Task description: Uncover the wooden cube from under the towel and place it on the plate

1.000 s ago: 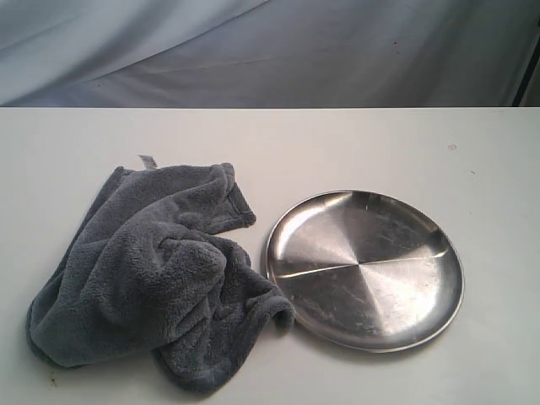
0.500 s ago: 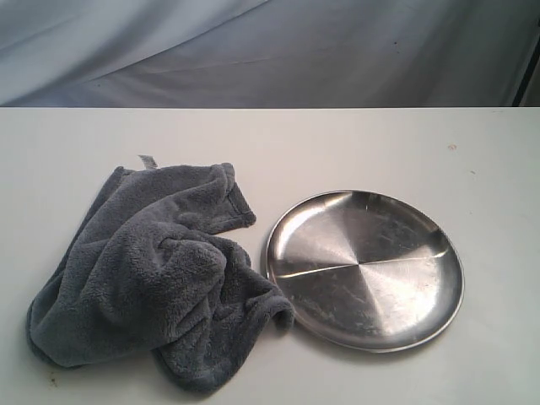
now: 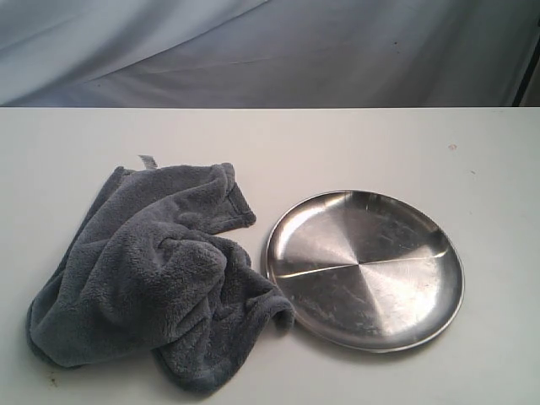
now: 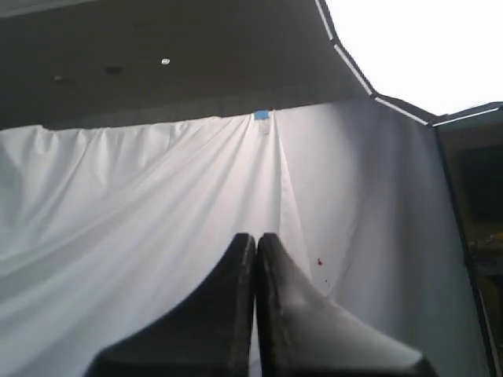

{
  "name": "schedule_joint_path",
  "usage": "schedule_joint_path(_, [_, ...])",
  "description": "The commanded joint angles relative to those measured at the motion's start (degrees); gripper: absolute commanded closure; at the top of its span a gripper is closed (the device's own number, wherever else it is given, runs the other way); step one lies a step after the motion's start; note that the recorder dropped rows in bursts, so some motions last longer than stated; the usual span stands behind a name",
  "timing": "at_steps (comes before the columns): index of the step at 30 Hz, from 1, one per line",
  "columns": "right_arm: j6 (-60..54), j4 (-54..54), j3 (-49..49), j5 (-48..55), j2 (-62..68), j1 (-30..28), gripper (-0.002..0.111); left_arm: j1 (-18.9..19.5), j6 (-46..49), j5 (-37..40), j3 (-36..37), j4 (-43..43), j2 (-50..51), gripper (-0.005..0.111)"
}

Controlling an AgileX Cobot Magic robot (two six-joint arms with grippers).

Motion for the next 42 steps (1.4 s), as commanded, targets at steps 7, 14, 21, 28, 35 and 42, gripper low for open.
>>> schedule_joint_path(7, [-5.13,-0.87,-4.09,27.37,-0.11,2.38,0.108,-0.05,-0.12,-0.09,0.25,0.04,-0.09,0.105])
schedule_joint_path(14, [-5.80,-0.48,-4.09,38.24,-0.11,3.48,0.108,-0.05,-0.12,-0.09,0.25,0.04,-0.09,0.105])
schedule_joint_path(21, [-5.94,0.49,-4.09,42.85,8.09,7.76,0.108,-0.05,-0.12,-0.09,0.25,0.04,-0.09,0.105])
schedule_joint_path(28, [-7.31,5.37,-4.09,42.21,24.43,11.56,0.108,-0.05,-0.12,-0.09,0.25,0.04,-0.09,0.105])
schedule_joint_path(35, [-11.70,11.69,-5.26,31.11,43.07,17.22,0.108,-0.05,-0.12,-0.09,0.25,0.04,-0.09,0.105])
schedule_joint_path(42, [-11.95,9.89,-15.20,29.51,60.75,27.72,0.108,-0.05,-0.12,-0.09,0.25,0.04,-0.09,0.105])
